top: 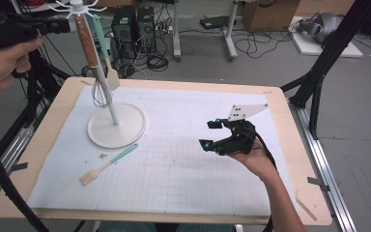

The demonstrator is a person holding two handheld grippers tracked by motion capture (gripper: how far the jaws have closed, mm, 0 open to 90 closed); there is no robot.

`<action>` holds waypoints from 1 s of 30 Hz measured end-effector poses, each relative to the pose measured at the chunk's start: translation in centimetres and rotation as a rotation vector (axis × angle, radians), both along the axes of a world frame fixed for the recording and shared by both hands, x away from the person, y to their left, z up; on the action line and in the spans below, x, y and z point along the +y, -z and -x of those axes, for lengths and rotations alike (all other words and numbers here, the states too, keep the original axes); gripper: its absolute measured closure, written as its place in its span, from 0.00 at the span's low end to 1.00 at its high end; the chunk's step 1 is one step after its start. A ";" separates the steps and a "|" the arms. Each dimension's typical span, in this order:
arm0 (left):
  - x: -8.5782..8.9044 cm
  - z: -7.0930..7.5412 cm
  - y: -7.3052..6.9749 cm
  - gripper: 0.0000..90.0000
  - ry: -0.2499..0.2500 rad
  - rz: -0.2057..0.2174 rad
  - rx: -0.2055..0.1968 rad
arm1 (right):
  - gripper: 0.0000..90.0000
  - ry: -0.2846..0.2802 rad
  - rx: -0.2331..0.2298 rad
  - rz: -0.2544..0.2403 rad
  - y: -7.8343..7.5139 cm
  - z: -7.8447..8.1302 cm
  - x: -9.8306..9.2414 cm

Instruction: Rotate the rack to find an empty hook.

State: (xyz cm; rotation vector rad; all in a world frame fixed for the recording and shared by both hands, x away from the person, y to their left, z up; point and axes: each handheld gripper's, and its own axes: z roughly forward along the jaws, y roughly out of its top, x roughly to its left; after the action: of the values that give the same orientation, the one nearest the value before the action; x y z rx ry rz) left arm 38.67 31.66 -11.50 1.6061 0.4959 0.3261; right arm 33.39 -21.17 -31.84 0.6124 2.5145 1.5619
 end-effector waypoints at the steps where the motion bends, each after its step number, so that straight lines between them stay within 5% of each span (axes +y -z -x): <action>1: 0.3 0.1 -0.1 0.99 -0.006 0.000 -0.003 | 0.26 0.001 0.002 0.000 0.0 0.0 0.1; 21: 2.8 -0.2 0.7 0.99 -0.054 0.013 0.021 | 0.26 0.001 0.002 -0.006 0.0 0.0 -0.1; 30: 2.6 -1.0 1.0 0.99 -0.051 0.027 0.026 | 0.26 -0.001 0.005 -0.008 -0.1 -0.1 -0.2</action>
State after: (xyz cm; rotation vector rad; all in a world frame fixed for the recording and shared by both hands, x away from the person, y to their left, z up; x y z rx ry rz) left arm 39.71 34.24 -12.54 1.5750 0.5598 0.3364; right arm 33.44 -21.32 -31.77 0.6172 2.5136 1.5734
